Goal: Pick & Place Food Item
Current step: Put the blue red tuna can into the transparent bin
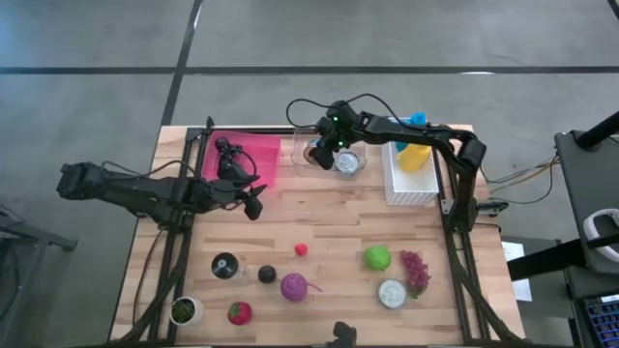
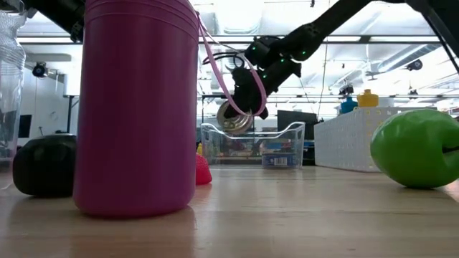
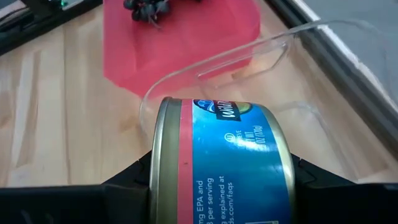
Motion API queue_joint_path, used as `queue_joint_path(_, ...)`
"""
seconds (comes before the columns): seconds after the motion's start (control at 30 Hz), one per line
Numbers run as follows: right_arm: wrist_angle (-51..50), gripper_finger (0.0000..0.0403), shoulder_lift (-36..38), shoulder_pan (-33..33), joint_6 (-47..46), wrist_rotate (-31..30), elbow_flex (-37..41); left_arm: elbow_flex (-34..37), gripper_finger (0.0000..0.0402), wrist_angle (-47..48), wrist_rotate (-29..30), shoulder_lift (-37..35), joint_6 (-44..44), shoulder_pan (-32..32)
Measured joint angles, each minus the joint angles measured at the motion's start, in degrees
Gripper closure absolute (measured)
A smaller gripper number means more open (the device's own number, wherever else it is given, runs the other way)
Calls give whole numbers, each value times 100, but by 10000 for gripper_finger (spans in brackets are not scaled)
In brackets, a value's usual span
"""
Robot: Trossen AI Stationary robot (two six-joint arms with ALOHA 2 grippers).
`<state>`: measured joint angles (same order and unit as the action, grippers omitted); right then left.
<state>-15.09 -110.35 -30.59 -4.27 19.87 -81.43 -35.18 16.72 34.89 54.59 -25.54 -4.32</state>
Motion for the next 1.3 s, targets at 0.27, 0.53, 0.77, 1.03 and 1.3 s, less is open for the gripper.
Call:
queue_joint_path(0.27, -124, 234, -402, -116, 179, 14, -203, 0, 233, -8, -1, 0, 0, 0)
queue_joint_path(0.53, -200, 234, -543, -160, 310, 29, -225, 0, 229, -12, -2, 2, 0, -2)
queue_joint_path(0.77, -272, 234, -701, -157, 430, 24, -212, 0, 232, -13, -2, 0, 0, -2)
queue_joint_path(1.03, -283, 233, -857, -157, 448, 123, -210, 0, 228, -12, -2, 2, -2, -2)
queue_joint_path(1.3, -369, 227, -945, -157, 519, 164, -210, 0, 233, -12, -2, 2, -2, -2)
